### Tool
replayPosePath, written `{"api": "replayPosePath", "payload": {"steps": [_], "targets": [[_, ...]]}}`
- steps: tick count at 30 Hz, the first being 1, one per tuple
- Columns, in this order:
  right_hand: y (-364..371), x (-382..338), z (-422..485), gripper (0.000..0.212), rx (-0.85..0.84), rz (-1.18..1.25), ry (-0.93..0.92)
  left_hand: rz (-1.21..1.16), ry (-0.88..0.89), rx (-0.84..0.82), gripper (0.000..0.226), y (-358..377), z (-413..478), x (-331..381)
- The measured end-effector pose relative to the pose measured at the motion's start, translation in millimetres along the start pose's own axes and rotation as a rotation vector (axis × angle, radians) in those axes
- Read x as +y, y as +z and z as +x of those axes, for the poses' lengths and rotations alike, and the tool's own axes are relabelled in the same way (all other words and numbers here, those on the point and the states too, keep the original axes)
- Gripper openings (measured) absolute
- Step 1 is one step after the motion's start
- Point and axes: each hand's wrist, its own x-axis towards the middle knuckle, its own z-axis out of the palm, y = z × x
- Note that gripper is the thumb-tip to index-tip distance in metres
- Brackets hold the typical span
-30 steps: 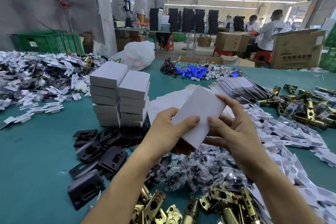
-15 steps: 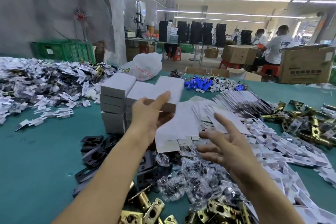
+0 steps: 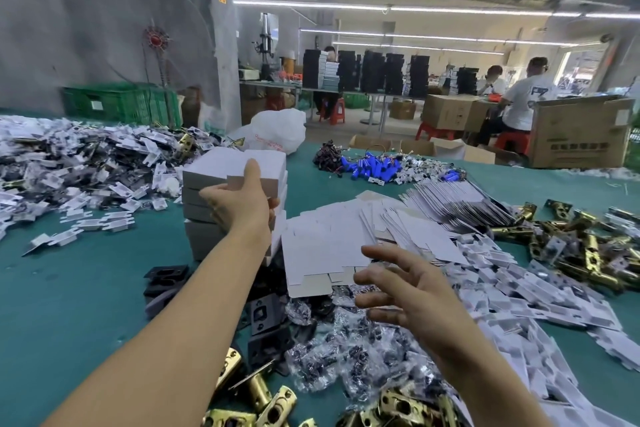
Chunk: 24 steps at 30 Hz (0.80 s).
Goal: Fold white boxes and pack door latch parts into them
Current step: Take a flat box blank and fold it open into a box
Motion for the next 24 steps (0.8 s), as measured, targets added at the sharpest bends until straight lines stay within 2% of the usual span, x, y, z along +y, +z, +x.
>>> {"api": "replayPosePath", "payload": {"steps": [4, 10, 17, 21, 24], "targets": [[1, -1, -1, 0.023, -0.023, -0.009, 0.009, 0.09, 0.046, 0.069, 0.059, 5, 5, -5], [1, -1, -2, 0.022, -0.043, -0.003, 0.017, 0.12, 0.119, 0.15, 0.044, 12, 3, -8], [0, -2, -2, 0.023, -0.061, -0.001, 0.009, 0.007, -0.021, 0.22, 0.042, 20, -3, -2], [-1, -4, -3, 0.023, -0.062, 0.007, 0.006, 0.006, -0.1, 0.143, 0.077, 27, -7, 4], [-2, -4, -3, 0.022, -0.062, 0.014, 0.004, -0.032, -0.157, 0.119, 0.073, 30, 1, 0]]}}
